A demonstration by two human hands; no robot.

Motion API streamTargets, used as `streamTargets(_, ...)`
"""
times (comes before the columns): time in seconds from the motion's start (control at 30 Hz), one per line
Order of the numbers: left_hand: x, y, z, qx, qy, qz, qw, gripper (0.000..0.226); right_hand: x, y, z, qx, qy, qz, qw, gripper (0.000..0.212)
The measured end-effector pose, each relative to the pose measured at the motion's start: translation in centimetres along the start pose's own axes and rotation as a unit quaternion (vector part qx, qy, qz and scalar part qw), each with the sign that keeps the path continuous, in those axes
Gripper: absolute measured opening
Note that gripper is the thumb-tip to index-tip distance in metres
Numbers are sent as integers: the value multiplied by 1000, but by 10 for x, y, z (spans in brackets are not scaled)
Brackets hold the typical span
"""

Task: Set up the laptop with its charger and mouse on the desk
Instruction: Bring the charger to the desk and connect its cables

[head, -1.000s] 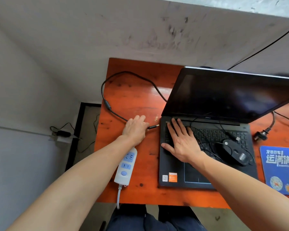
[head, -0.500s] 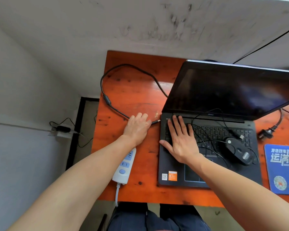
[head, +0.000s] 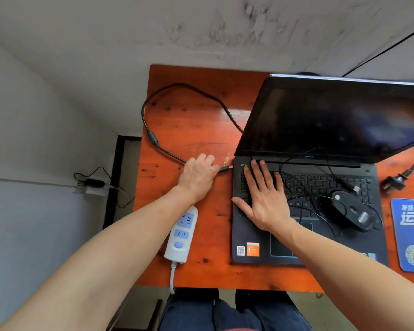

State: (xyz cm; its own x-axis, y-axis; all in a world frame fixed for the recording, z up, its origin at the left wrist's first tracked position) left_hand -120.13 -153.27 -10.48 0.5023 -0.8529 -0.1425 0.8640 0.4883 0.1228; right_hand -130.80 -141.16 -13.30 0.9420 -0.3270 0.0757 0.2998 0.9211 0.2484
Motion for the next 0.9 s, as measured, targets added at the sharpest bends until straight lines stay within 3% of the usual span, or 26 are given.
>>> streamTargets(0.37,2,-20,5,-6,-10,-55,998,14,0,0,-2,1,3,1,1000,85)
streamTargets(0.9,0,-27,-6,-2,75,-32,997,16,0,1,-3,-10,5,8,1000,85)
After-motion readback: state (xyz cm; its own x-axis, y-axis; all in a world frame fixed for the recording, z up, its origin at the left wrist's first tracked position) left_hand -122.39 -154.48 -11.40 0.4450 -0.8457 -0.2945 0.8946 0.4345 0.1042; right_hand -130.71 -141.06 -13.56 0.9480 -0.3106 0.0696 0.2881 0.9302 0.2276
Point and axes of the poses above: each hand's wrist, its own y-axis away from the middle knuckle, its own z-axis out of the back of the hand, x = y × z, the point moved 8 cm from there along -y, towards the middle knuckle, and after that the axes turned 4 degrees about -z, right-handed, at the moved point
